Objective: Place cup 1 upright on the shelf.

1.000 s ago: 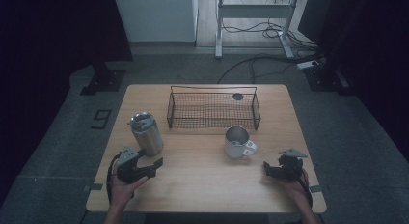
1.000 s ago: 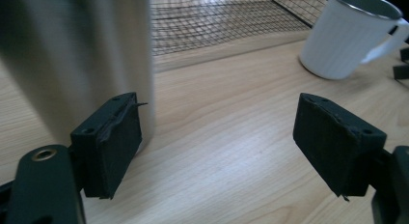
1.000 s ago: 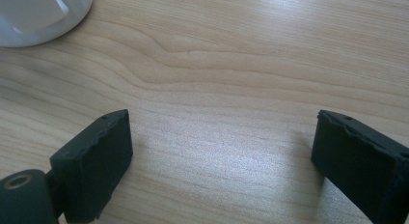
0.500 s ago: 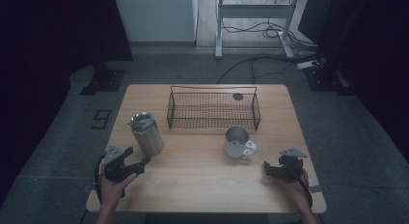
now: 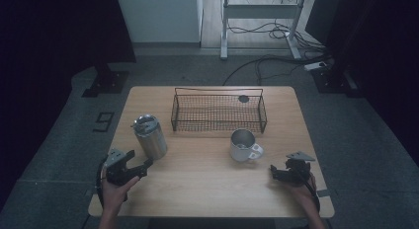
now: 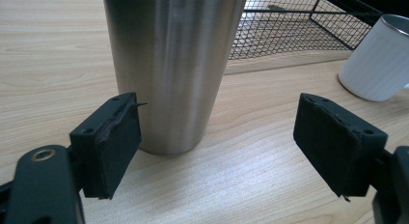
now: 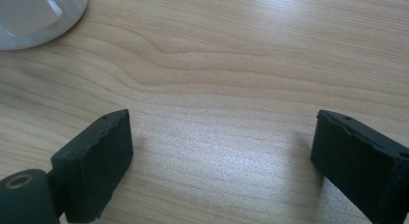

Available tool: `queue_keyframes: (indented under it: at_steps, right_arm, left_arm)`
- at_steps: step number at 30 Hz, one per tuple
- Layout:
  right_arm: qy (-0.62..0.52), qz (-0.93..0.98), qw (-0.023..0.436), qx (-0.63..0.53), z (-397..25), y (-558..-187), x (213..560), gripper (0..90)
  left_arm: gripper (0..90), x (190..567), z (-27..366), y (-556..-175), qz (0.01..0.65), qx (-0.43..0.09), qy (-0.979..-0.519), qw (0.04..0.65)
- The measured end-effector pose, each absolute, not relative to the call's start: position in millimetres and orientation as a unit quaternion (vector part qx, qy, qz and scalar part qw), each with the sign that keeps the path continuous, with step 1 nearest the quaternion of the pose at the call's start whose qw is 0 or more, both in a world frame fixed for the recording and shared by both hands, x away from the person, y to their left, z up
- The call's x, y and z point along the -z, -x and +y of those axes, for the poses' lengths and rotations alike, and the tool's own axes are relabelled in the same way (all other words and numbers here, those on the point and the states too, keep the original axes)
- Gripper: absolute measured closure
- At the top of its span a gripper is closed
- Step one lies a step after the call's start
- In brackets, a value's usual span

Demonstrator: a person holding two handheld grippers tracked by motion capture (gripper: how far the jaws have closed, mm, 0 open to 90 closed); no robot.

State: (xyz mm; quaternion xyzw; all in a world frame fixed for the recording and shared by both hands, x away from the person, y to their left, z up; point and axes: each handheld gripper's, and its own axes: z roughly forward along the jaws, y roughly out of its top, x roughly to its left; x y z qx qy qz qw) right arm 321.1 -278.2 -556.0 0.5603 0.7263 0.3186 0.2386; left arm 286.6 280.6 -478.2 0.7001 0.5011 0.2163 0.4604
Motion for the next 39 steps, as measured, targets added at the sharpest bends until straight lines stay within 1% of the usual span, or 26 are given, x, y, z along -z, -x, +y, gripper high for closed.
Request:
queue_keyframes:
  at_steps: [16, 23, 29, 34, 39]
  right_arm:
    - [-0.566, 0.721, 0.241, -0.318, -279, -322, 556, 7.9]
    - [-0.569, 0.719, 0.243, -0.318, -279, -321, 556, 9.1]
    - [-0.569, 0.718, 0.243, -0.319, -279, -321, 556, 9.7]
    - [-0.569, 0.718, 0.243, -0.319, -279, -321, 556, 9.8]
    - [-0.571, 0.716, 0.245, -0.318, -279, -321, 556, 9.7]
  left_arm:
    - [15.9, 484, 276, -297, 0.502, -0.218, -0.707, 0.448]
    - [14.8, 480, 273, -307, 0.509, -0.215, -0.701, 0.45]
    - [13.5, 477, 265, -313, 0.506, -0.216, -0.709, 0.441]
    - [11.6, 474, 263, -319, 0.507, -0.212, -0.71, 0.441]
    - [6.4, 472, 264, -325, 0.512, -0.213, -0.707, 0.44]
